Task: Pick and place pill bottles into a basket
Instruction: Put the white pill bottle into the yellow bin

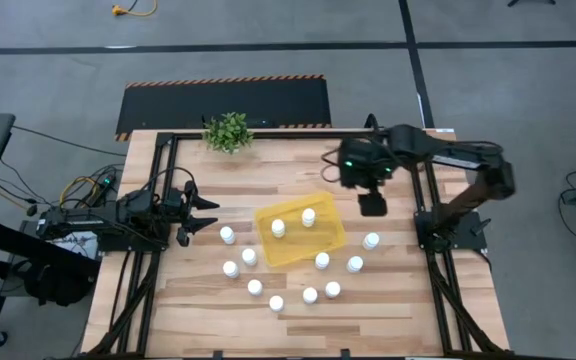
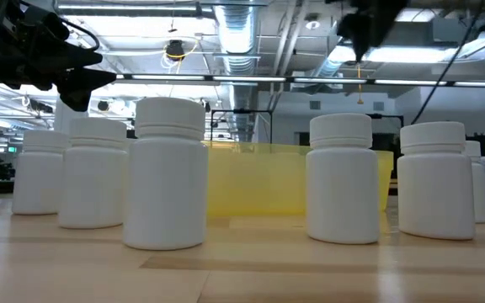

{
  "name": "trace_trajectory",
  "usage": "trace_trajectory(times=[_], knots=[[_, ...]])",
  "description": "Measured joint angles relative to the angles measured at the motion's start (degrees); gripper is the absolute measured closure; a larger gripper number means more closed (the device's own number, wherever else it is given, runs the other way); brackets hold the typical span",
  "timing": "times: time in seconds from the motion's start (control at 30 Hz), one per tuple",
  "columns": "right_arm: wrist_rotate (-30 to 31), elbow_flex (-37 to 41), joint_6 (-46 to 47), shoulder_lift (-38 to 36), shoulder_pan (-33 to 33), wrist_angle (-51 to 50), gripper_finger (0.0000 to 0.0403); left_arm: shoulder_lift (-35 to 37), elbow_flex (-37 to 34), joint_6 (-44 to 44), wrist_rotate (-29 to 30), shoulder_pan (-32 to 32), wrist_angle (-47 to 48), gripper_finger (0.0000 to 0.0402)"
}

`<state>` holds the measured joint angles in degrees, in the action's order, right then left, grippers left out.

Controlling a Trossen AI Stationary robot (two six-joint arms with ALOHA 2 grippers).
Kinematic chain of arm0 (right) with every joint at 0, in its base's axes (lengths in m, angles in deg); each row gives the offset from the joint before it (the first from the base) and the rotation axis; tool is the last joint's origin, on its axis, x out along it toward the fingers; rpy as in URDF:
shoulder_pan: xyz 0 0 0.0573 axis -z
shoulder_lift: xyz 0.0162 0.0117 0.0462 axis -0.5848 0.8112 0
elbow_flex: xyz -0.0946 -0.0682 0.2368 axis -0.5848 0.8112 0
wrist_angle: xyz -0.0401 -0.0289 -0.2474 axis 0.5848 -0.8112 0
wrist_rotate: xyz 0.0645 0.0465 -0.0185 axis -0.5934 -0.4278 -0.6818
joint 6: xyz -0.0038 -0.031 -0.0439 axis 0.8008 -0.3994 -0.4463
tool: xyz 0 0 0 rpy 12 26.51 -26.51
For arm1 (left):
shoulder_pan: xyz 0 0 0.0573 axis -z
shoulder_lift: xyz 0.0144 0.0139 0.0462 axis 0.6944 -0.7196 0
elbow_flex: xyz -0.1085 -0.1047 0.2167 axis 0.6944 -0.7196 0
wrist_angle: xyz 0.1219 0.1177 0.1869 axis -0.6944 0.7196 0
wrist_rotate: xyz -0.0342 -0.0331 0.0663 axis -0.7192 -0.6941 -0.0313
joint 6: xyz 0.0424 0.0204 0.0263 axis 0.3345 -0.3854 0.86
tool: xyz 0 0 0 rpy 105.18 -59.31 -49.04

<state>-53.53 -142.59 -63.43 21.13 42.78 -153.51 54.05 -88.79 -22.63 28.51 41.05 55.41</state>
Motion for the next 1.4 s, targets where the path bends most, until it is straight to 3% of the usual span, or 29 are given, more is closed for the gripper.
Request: trace_trajectory(times=[0.27, 0.53, 0.93, 1.4], knots=[[-0.13, 22.25, 9.51, -11.71, -3.95, 12.27, 0.0127, 0.0, 0.0, 0.0, 0.0, 0.0, 0.0, 0.0207], [-0.19, 34.69, 18.97, -12.46, -8.58, 19.83, 0.0127, 0.0, 0.0, 0.0, 0.0, 0.0, 0.01, 0.0207], [-0.41, 38.08, 29.06, -12.52, -17.75, 22.97, 0.0127, 0.0, 0.0, 0.0, 0.0, -0.01, 0.01, 0.0207], [2.75, 38.1, 29.55, -12.5, -22.61, 23.55, 0.0127, 0.0, 0.0, 0.0, 0.0, 0.01, 0.01, 0.0207]])
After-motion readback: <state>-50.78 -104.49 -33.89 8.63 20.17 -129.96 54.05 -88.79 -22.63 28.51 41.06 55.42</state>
